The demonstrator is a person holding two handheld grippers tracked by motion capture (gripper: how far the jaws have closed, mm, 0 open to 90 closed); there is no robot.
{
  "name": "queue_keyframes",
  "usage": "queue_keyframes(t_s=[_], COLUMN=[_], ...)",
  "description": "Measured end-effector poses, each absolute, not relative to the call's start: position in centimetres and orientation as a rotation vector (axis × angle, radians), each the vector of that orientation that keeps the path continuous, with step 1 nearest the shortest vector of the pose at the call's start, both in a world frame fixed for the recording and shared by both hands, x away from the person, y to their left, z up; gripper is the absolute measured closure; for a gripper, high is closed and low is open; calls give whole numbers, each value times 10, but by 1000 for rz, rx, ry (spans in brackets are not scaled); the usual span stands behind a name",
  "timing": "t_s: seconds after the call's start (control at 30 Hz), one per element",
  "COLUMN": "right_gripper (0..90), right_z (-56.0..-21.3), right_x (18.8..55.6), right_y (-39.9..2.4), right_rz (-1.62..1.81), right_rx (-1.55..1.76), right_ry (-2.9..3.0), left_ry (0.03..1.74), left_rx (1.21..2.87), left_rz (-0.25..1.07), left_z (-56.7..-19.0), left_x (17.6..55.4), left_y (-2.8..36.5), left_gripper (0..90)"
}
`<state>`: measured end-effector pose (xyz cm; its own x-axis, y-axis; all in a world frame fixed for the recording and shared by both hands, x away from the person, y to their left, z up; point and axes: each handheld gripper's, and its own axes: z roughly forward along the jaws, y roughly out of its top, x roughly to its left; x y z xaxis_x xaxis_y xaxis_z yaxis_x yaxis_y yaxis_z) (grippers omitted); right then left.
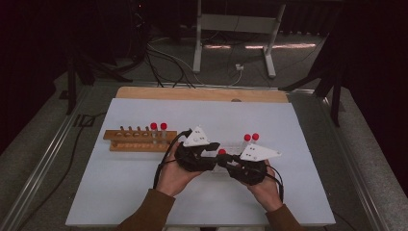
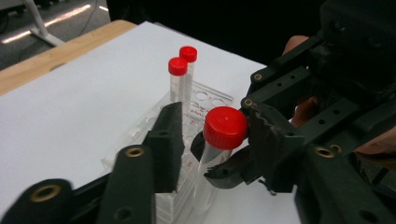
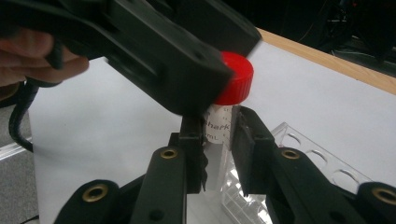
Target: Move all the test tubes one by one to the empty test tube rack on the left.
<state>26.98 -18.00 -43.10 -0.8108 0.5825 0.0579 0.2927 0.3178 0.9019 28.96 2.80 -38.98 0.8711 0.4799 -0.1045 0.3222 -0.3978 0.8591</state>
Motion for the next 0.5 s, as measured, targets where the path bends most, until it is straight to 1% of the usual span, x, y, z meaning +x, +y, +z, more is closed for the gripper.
queue_keyframes(t_s=[0.07,0.13,0.23,0.37,0.43,0.5], right_gripper=[741,741,726,542,422,342], right_z=[-431,-432,-432,-432,-432,-432], right_x=[270,270,270,271,272,272], right_y=[-180,-179,-180,-181,-182,-184], right_rz=[1491,1490,1501,1531,1534,1528], right_rx=[785,783,783,781,792,804], right_ry=[2312,2313,2318,2313,2311,2293], left_ry=[576,564,564,580,593,603], left_rx=[2027,2028,2032,2028,2026,2024], left_rz=[182,167,166,180,185,193], left_z=[-391,-392,-392,-391,-391,-390], left_x=[290,290,290,291,292,293], left_y=[26,26,26,29,31,34], left_gripper=[621,693,708,710,711,711])
